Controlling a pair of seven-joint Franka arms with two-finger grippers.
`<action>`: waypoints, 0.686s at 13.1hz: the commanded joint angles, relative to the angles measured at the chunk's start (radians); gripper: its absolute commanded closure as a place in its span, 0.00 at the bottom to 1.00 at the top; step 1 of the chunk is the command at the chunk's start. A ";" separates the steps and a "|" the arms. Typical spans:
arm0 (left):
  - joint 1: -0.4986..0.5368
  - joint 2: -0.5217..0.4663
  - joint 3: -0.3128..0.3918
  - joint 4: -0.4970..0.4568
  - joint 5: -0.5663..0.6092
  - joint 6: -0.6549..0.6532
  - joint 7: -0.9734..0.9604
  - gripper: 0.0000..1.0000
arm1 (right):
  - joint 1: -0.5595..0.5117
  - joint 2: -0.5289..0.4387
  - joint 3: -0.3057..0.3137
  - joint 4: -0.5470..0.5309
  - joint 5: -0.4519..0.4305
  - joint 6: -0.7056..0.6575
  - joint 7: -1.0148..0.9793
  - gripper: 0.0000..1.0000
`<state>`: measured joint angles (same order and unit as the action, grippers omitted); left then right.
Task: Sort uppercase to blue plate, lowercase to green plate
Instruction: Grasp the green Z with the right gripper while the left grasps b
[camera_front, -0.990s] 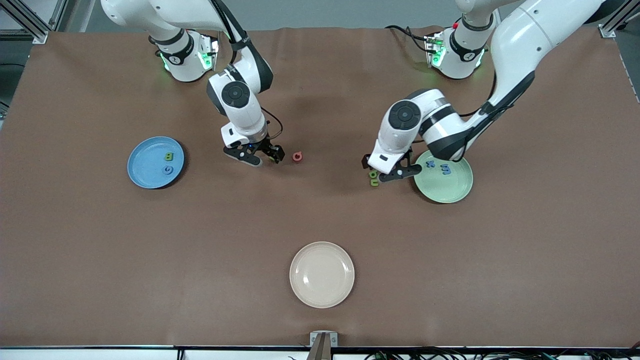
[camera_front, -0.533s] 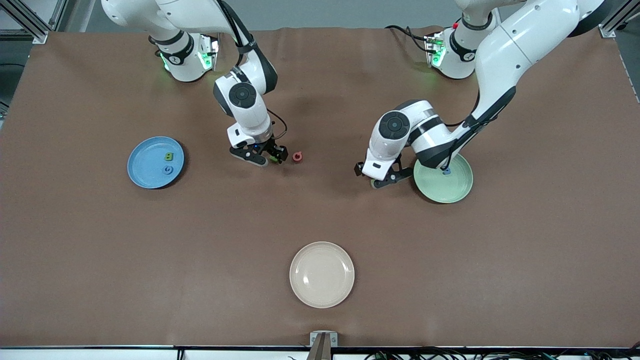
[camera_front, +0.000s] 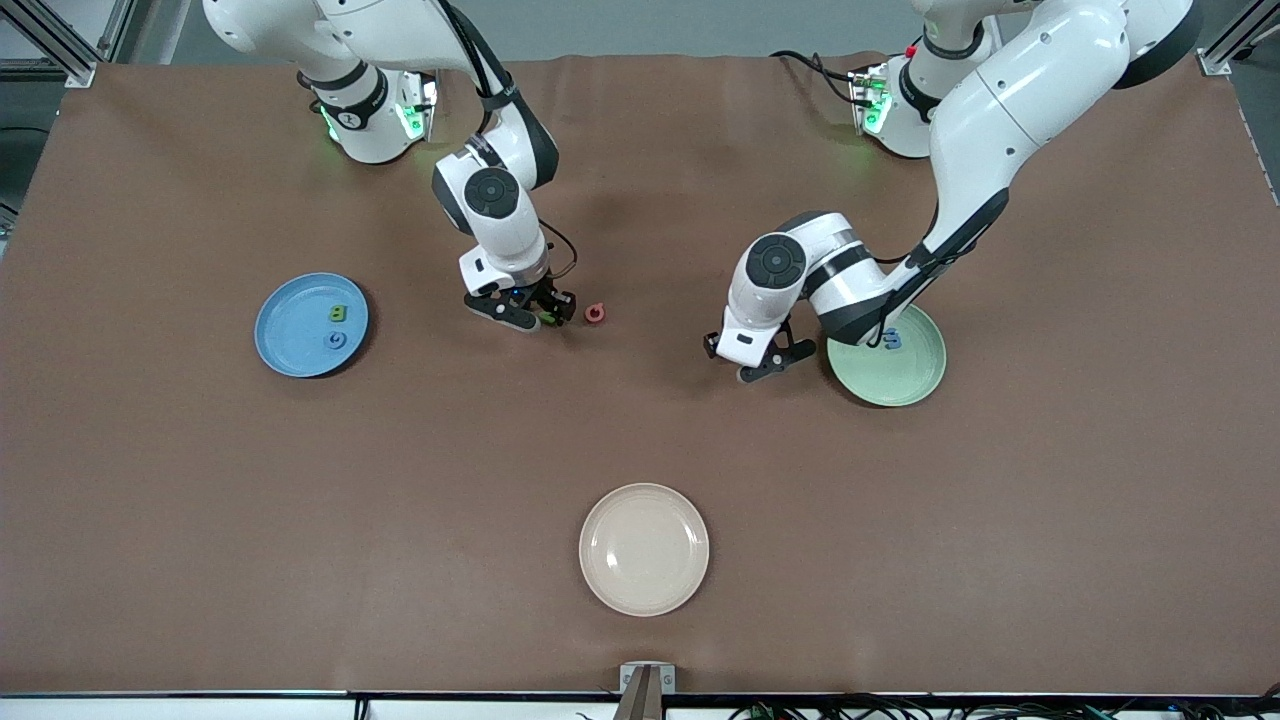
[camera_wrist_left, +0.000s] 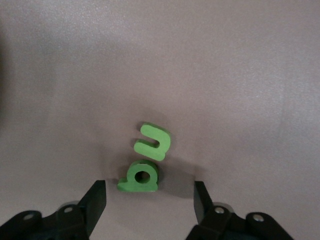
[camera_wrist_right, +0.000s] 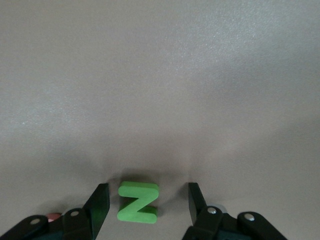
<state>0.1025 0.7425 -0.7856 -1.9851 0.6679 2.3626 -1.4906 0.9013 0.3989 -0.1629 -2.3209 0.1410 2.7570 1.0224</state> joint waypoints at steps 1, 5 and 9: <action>-0.006 0.012 0.008 0.012 -0.010 0.004 -0.005 0.36 | 0.033 0.027 -0.012 0.026 0.023 0.003 0.010 0.37; 0.003 0.012 0.009 0.011 -0.010 0.006 -0.005 0.48 | 0.038 0.038 -0.012 0.040 0.023 -0.010 0.019 0.69; 0.003 0.011 0.008 0.011 -0.010 0.006 -0.007 0.68 | 0.024 0.014 -0.021 0.040 0.019 -0.113 -0.008 0.99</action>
<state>0.1053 0.7455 -0.7813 -1.9788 0.6672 2.3722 -1.4908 0.9179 0.4052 -0.1676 -2.2934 0.1411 2.7197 1.0291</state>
